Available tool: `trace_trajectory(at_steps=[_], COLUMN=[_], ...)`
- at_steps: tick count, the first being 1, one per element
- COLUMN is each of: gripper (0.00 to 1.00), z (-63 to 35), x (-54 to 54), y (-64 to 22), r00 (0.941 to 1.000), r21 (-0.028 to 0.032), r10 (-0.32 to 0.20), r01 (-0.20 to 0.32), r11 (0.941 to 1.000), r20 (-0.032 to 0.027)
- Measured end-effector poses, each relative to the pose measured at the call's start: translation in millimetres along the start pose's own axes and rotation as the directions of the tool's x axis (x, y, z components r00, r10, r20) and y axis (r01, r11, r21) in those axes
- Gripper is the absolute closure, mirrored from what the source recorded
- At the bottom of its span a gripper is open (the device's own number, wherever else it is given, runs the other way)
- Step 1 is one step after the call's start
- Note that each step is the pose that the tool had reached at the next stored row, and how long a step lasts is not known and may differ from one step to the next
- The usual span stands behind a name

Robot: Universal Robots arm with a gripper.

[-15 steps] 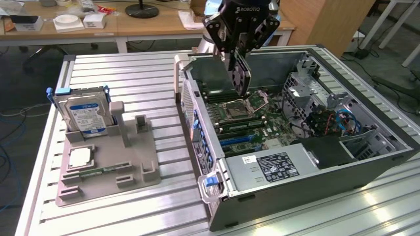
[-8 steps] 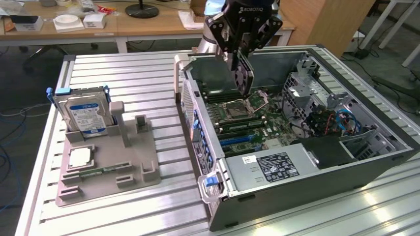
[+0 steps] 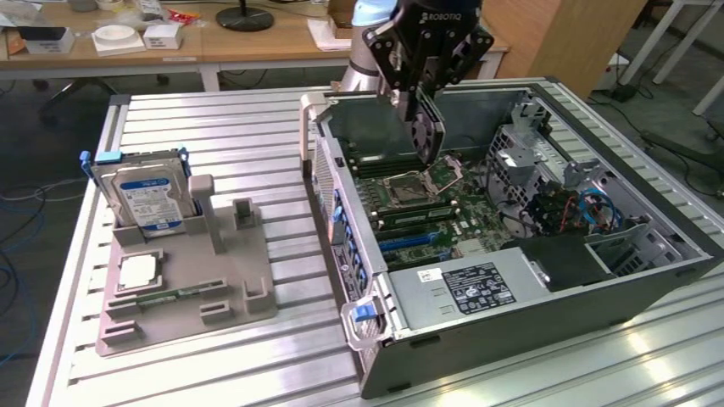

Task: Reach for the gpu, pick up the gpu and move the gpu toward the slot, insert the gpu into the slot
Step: 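Pick up the gpu and move the gpu toward the slot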

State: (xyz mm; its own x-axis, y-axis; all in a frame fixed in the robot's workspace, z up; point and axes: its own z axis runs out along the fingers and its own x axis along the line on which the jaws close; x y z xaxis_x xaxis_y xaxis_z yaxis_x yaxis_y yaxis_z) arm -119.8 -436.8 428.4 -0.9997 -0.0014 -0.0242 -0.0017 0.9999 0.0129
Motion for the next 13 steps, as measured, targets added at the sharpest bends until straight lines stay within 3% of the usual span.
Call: trace_trajectory(at_steps=[13], gripper=[0.73], z=[0.6], x=[-8.4], y=[0.0], r00=[1.0], r21=[0.0], r10=[0.0], r01=[0.0], r11=[1.0], r20=[0.0])
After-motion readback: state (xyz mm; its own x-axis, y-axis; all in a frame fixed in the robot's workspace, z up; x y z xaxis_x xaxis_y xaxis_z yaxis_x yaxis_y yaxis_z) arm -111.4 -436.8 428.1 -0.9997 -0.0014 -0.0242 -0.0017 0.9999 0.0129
